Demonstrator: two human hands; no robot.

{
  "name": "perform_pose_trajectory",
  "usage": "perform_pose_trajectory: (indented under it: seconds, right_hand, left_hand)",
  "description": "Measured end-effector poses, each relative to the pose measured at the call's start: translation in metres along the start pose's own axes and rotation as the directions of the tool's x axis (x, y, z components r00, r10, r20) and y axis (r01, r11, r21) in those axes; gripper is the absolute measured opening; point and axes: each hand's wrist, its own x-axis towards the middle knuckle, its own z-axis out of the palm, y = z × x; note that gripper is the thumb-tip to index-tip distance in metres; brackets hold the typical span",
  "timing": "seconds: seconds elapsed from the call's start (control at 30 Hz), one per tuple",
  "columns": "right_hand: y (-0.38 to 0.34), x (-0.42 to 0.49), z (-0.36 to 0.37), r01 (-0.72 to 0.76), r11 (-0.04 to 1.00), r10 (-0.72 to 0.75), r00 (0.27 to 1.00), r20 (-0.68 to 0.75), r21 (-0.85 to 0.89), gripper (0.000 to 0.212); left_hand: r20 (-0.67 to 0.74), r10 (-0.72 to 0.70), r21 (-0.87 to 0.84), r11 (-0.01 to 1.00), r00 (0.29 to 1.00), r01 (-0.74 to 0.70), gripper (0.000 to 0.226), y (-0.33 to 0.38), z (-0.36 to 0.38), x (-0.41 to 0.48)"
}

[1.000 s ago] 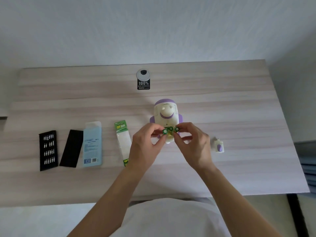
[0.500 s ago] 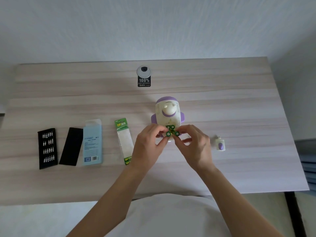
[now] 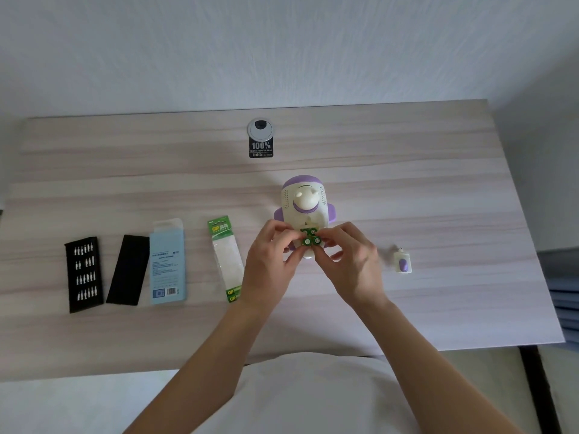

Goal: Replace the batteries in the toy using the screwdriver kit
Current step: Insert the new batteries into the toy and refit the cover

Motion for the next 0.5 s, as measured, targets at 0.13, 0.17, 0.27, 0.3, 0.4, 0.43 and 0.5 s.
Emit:
perform_pose_trajectory:
  seconds: [0.13, 0.17, 0.27, 0.3, 0.4, 0.43, 0.5]
  right_hand:
    - [0.001, -0.001, -0.001, 0.003, 1.0, -0.003, 1.0, -0.001, 0.003, 0.02]
    - [0.001, -0.002, -0.002, 0.005, 1.0, -0.005, 1.0, 0.001, 0.004, 0.021]
    - [0.002, -0.005, -0.004, 0.007, 1.0, -0.007, 1.0, 0.014, 0.01, 0.024]
    - [0.003, -0.006, -0.005, 0.005, 1.0, -0.005, 1.0, 0.018, 0.013, 0.024]
    - [0.005, -0.007, -0.014, -0.023, 1.0, 0.023, 1.0, -0.003, 0.006, 0.024]
    - [0.008, -0.007, -0.02, -0.045, 0.999, 0.045, 0.999, -0.02, 0.005, 0.023]
    - [0.018, -0.007, -0.033, -0.097, 0.995, 0.097, 0.993, -0.061, 0.01, 0.022]
  left_hand:
    - [0.015, -0.01, -0.034, 0.999, 1.0, 0.01, 0.02, 0.001, -0.002, 0.0]
    - [0.019, -0.014, -0.041, 0.999, 1.0, 0.015, 0.02, 0.002, -0.003, -0.001]
    - [0.024, -0.017, -0.044, 0.999, 1.0, 0.018, 0.021, 0.003, -0.006, -0.003]
    - [0.024, -0.018, -0.039, 0.999, 1.0, 0.019, 0.022, 0.003, -0.007, -0.004]
    - [0.032, -0.029, -0.025, 0.999, 0.999, 0.03, 0.024, 0.0, -0.015, -0.005]
    - [0.036, -0.034, -0.028, 0.999, 0.999, 0.035, 0.025, -0.001, -0.019, -0.006]
    - [0.048, -0.035, -0.021, 0.999, 0.998, 0.036, 0.028, -0.002, -0.026, -0.008]
